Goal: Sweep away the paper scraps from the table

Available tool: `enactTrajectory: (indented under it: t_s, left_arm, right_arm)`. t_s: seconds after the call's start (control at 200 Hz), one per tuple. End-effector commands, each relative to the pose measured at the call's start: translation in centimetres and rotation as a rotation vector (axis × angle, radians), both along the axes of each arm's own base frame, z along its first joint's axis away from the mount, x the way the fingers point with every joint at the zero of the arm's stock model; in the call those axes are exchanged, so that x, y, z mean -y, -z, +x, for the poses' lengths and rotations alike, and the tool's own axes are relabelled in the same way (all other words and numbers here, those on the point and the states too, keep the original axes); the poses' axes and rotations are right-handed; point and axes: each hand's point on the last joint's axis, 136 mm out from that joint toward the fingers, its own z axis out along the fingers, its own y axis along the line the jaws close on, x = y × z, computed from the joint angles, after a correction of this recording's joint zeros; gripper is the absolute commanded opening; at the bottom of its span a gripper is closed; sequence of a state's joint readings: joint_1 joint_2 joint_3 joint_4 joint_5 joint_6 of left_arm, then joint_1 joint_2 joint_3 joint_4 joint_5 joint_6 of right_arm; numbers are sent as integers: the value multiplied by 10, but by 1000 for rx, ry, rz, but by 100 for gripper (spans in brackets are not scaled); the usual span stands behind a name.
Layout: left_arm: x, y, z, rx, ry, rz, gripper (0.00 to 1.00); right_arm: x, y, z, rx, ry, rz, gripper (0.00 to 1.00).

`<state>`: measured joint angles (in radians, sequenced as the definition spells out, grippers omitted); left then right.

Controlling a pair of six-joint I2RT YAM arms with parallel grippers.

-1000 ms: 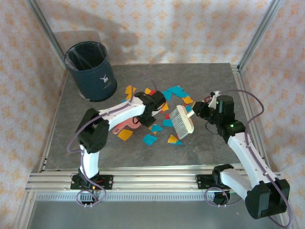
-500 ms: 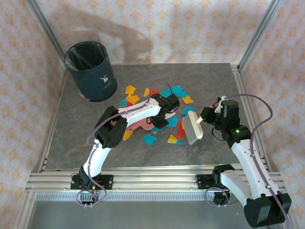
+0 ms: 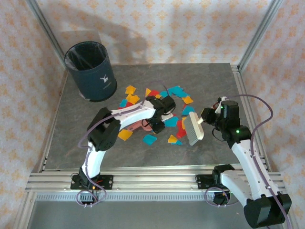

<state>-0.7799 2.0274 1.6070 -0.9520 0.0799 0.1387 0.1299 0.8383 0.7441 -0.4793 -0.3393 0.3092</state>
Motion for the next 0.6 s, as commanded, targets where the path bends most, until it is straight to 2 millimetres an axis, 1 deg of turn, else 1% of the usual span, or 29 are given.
enactTrajectory:
  t_s: [0.0, 0.03, 0.105, 0.15, 0.27, 0.31, 0.44, 0.54, 0.596]
  left_arm:
    - [-2, -47, 9, 105, -77, -177, 54]
    - [-6, -52, 10, 117, -100, -207, 55]
    - [-19, -58, 7, 139, -139, -258, 57]
    - [-26, -61, 6, 152, -158, -291, 59]
    - [-48, -61, 1, 144, -211, -369, 62]
    - [-59, -58, 0, 141, -233, -369, 62]
    - [-88, -44, -2, 148, -268, -338, 69]
    - [-104, -31, -3, 174, -277, -295, 73]
    - [-106, -26, -3, 178, -274, -289, 75]
  right_arm:
    - [2, -21, 4, 66, 11, 1, 0]
    - [2, -20, 4, 64, 10, 4, 0]
    - [1, -19, 4, 63, 7, 8, 0]
    - [1, -18, 4, 62, 6, 10, 0]
    - [-1, -18, 5, 60, 1, 20, 0]
    - [-1, -18, 5, 59, 0, 22, 0]
    - [-2, -18, 5, 60, -2, 26, 0]
    - [-3, -19, 5, 60, -3, 29, 0]
    - [-3, -18, 6, 58, -6, 32, 0]
